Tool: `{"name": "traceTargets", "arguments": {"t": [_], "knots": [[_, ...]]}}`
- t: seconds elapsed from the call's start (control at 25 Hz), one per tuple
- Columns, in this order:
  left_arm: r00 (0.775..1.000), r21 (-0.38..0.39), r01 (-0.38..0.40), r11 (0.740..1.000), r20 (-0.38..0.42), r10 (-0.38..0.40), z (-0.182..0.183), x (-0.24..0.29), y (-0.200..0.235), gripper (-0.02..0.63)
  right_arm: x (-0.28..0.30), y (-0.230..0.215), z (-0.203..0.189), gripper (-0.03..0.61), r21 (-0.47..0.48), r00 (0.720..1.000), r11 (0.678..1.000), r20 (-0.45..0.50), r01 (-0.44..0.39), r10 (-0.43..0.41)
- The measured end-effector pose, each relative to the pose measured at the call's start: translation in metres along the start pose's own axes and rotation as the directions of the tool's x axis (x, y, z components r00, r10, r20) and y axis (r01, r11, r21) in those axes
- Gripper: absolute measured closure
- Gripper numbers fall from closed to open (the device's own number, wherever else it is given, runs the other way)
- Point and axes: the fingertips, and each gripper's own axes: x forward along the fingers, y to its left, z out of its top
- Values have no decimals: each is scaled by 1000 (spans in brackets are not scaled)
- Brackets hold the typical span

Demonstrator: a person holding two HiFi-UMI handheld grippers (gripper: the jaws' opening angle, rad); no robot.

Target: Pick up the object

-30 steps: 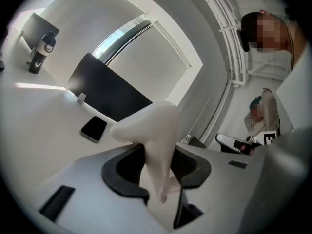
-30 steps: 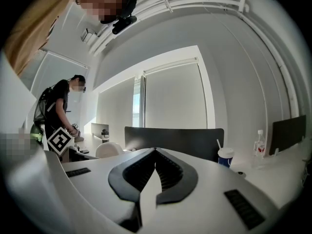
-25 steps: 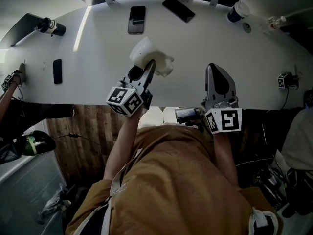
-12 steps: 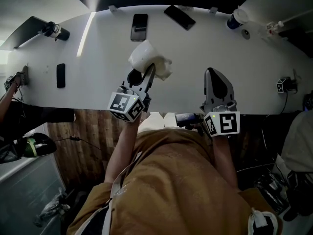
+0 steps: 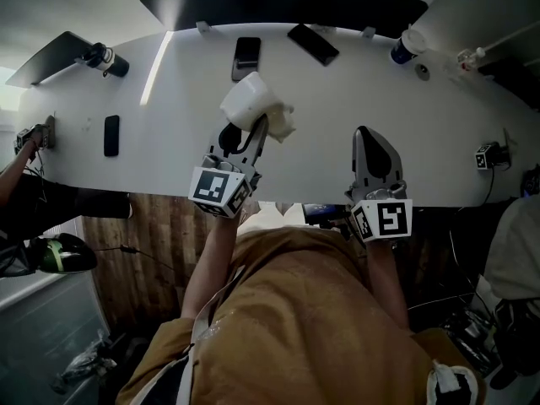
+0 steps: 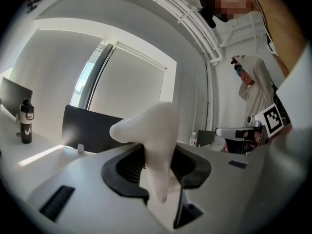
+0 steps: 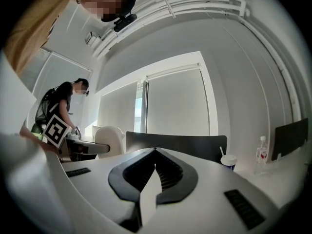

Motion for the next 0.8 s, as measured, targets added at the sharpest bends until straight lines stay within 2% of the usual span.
{"name": "traceTargets", "arguments": {"t": [0.28,0.48,0.8], "knots": [[998,31,-10,999,57,8,18,-4,-1,466,-1,1,8,571,-2,999,1000,33,0,0],[995,69,-33,997,97,27,35,-7,-2,466,-4,2,27,571,-44,994,999,112,21,-16],[985,99,-55,994,167,37,57,-14,-5,466,-1,2,30,571,-57,994,998,113,16,-10]]}}
